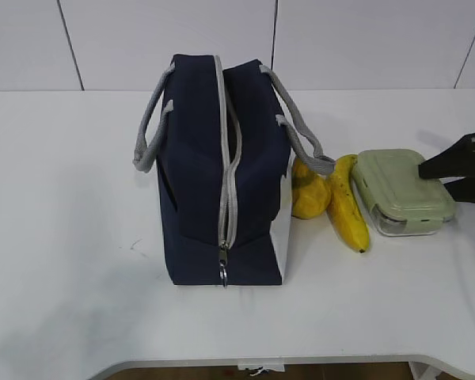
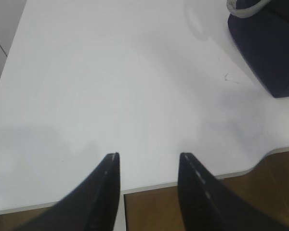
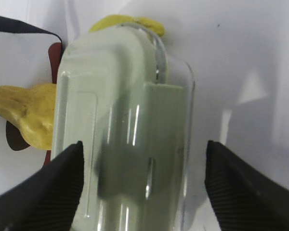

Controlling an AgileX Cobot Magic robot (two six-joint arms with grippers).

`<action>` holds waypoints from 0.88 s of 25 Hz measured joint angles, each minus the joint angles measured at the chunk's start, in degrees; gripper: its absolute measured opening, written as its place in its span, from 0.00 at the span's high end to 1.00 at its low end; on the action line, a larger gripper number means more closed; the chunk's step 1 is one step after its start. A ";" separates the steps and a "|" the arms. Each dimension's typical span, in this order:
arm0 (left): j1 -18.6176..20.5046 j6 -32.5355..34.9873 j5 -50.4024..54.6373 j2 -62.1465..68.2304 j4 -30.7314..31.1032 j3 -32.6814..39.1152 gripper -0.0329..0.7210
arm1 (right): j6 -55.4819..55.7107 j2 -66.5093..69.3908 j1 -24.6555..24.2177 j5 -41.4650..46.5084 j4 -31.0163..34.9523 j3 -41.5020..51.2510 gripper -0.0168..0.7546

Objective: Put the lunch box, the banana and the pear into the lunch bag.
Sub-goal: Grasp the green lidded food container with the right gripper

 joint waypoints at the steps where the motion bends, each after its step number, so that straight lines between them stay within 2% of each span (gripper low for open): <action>1: 0.00 0.00 0.00 0.00 0.00 0.00 0.55 | 0.00 0.44 0.39 0.00 -0.06 0.00 0.20; 12: 0.00 0.00 0.00 0.00 0.00 0.00 0.55 | -0.73 1.20 1.64 0.00 0.88 -0.13 0.23; 15: 0.00 0.00 0.00 0.00 0.00 0.00 0.55 | -0.73 1.20 1.64 0.00 1.03 -0.13 0.27; 22: 0.00 0.00 0.00 0.00 0.00 0.00 0.55 | -0.39 1.20 1.64 0.63 2.10 -0.25 0.46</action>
